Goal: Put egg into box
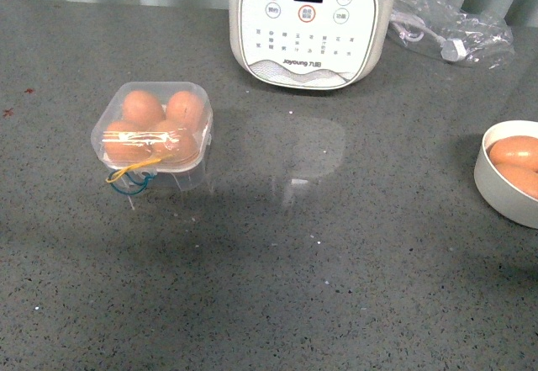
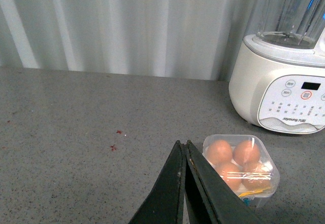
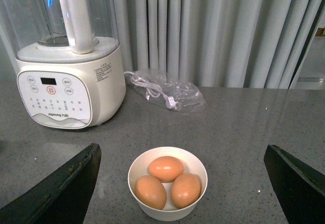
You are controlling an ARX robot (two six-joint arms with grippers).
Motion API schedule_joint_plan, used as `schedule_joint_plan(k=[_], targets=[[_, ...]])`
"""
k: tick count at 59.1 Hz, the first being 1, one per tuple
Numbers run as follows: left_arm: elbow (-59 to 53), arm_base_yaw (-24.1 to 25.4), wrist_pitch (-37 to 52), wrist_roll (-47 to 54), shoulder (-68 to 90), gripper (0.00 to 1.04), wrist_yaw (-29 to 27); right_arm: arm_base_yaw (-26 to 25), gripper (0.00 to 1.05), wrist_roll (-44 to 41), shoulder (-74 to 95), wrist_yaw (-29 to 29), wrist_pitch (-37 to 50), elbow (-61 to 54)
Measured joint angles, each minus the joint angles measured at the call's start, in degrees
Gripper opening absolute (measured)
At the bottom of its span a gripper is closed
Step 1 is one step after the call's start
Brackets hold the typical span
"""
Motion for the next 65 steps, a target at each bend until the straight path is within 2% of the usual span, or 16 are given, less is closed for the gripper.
schedule_joint_plan(k=[44, 50, 61, 63, 65], targets=[[0.0, 0.0, -14.2, 0.0, -14.3, 0.04, 0.0, 0.0, 0.97, 0.0, 0.0, 0.0, 0.0, 0.0], [0.0, 0.0, -23.7, 0.0, -21.9, 0.04, 0.0, 0.0, 0.97, 0.0, 0.0, 0.0, 0.0, 0.0], [0.0, 0.0, -24.5, 0.0, -24.2, 0.04, 0.0, 0.0, 0.97, 0.0, 0.0, 0.0, 0.0, 0.0], [0.0, 0.0, -24.5, 0.0, -24.2, 0.08, 0.0, 0.0, 0.97, 0.0, 0.0, 0.0, 0.0, 0.0], [0.0, 0.0, -24.5, 0.0, -24.2, 0.16, 0.0, 0.0, 0.97, 0.0, 0.0, 0.0, 0.0, 0.0]])
